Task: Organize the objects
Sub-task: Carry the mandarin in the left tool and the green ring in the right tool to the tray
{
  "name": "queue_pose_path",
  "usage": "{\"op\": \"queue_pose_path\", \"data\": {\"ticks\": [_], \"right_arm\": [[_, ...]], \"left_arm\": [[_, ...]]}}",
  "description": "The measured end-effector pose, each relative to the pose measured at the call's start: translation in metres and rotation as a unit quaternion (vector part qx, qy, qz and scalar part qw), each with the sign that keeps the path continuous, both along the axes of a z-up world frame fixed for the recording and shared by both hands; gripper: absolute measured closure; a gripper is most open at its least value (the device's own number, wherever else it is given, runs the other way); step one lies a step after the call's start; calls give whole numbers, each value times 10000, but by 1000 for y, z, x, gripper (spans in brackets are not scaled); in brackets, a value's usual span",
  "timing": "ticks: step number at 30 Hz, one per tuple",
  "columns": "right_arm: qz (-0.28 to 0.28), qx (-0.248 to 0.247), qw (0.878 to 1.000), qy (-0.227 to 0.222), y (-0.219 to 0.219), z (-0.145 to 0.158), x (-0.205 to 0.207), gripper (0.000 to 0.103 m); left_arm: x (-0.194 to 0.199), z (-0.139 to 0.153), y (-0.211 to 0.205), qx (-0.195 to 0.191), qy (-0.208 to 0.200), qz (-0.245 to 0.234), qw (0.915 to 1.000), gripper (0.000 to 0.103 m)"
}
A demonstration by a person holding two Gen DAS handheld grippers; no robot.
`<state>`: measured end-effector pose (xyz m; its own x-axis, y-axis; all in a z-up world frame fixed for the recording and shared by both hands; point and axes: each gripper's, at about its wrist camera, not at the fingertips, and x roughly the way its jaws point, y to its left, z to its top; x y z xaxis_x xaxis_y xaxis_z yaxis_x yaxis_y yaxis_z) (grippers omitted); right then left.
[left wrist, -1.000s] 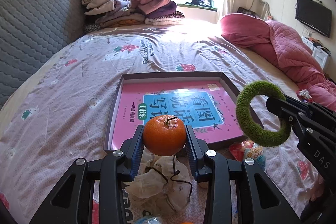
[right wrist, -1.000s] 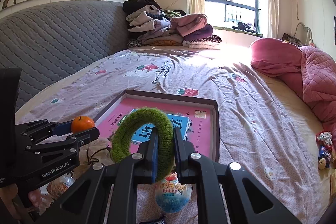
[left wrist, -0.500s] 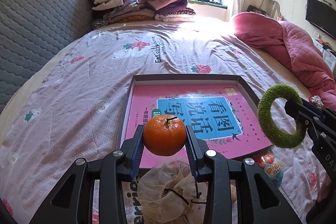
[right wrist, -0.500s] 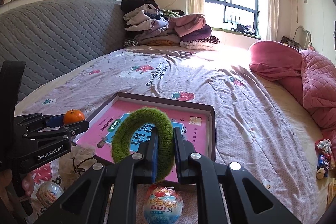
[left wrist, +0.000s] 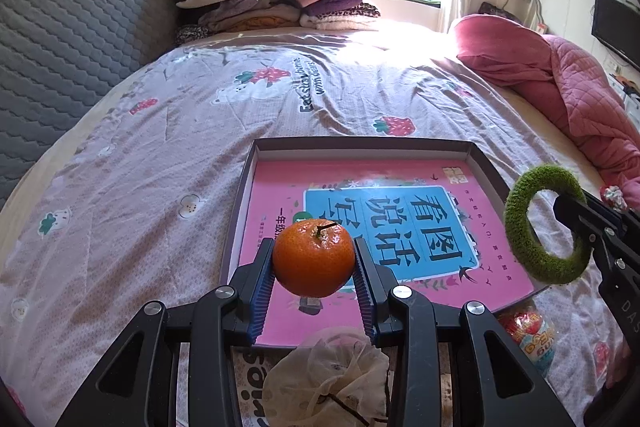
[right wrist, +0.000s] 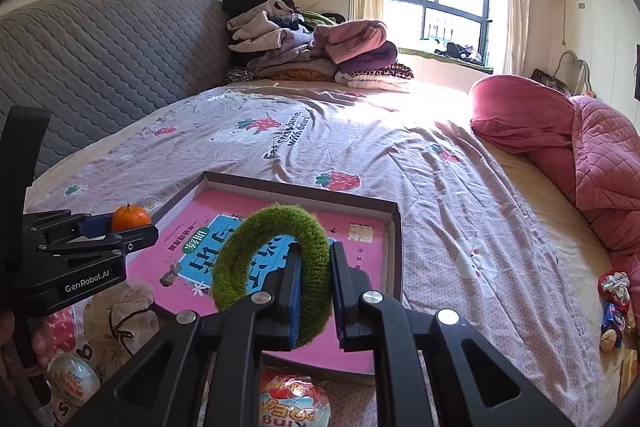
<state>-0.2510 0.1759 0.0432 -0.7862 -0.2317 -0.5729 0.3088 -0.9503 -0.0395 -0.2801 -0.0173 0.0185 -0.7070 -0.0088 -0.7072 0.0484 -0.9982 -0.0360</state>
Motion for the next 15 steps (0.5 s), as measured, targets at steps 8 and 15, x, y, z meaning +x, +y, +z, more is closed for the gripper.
{"op": "queue_pose_path", "data": {"ticks": [8, 15], "right_arm": [[-65, 75, 9999, -85, 2, -8, -10, 89], [-111, 85, 9997, -197, 4, -17, -20, 89]], "left_arm": [[-13, -9, 1, -11, -182, 20, 9998, 65], [-21, -14, 3, -25, -280, 34, 9996, 65]]}}
